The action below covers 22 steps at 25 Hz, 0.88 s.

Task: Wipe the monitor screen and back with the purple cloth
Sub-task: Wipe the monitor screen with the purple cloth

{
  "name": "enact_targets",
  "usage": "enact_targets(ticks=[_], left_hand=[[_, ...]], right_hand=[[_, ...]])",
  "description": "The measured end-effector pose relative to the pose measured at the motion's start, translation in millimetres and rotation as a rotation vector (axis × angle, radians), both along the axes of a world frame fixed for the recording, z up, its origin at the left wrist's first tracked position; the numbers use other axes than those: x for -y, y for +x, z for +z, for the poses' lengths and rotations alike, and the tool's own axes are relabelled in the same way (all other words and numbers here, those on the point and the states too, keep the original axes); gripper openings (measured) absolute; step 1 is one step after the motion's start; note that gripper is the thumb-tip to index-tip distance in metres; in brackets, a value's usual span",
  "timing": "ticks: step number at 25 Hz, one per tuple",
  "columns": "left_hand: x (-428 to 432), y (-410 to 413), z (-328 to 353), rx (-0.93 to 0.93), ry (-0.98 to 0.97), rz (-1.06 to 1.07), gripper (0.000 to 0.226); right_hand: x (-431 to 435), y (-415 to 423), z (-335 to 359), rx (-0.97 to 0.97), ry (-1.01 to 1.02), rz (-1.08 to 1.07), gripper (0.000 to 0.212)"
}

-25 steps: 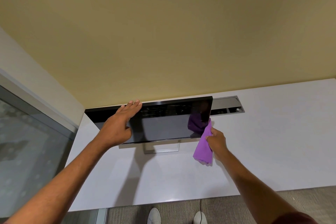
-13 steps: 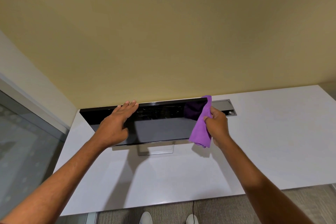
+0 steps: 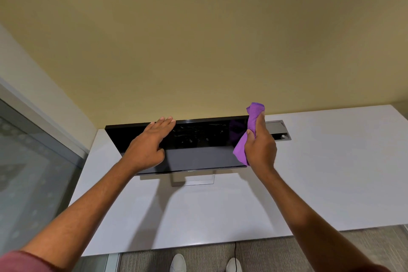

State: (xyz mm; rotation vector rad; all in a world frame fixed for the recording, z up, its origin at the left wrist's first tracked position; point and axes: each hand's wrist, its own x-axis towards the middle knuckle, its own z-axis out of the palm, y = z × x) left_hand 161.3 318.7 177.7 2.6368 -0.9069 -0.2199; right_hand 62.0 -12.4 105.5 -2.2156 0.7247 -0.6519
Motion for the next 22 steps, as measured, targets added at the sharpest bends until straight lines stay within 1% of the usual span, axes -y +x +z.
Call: enact_targets(ticks=[3, 5, 7, 10, 14, 16, 18, 20, 22], left_hand=[[1.3, -0.3, 1.6, 0.002, 0.002, 0.003, 0.108], [2.2, 0.2, 2.5, 0.002, 0.004, 0.006, 0.107], [2.1, 0.0, 3.1, 0.0, 0.004, 0.005, 0.107], [1.1, 0.5, 2.9, -0.007, 0.003, 0.008, 0.107], [0.9, 0.8, 3.7, -0.031, -0.014, 0.014, 0.108], [0.3, 1.0, 4.6, -0.048, -0.021, 0.017, 0.107], [0.0, 0.9, 4.7, -0.053, -0.024, 0.02, 0.107], [-0.6, 0.1, 4.2, -0.051, -0.023, 0.02, 0.107], [-1.7, -1.4, 4.8, -0.052, -0.029, 0.025, 0.107]], right_hand=[[-8.8, 2.2, -14.5, 0.138, -0.228, -0.016, 0.065], [-12.6, 5.6, -15.2, 0.176, -0.282, -0.042, 0.065], [-16.4, 8.3, -13.6, 0.216, -0.276, -0.048, 0.063], [-21.0, 8.1, -24.4, 0.238, -0.305, 0.03, 0.055], [-21.6, 0.4, -42.3, 0.145, -0.154, 0.122, 0.043], [-17.9, -5.6, -52.4, 0.108, -0.115, 0.169, 0.039], [-15.4, -10.3, -58.0, 0.086, -0.128, 0.202, 0.035], [-12.5, -11.8, -57.7, 0.088, -0.183, 0.206, 0.029], [-9.8, -12.0, -54.0, 0.114, -0.245, 0.177, 0.03]])
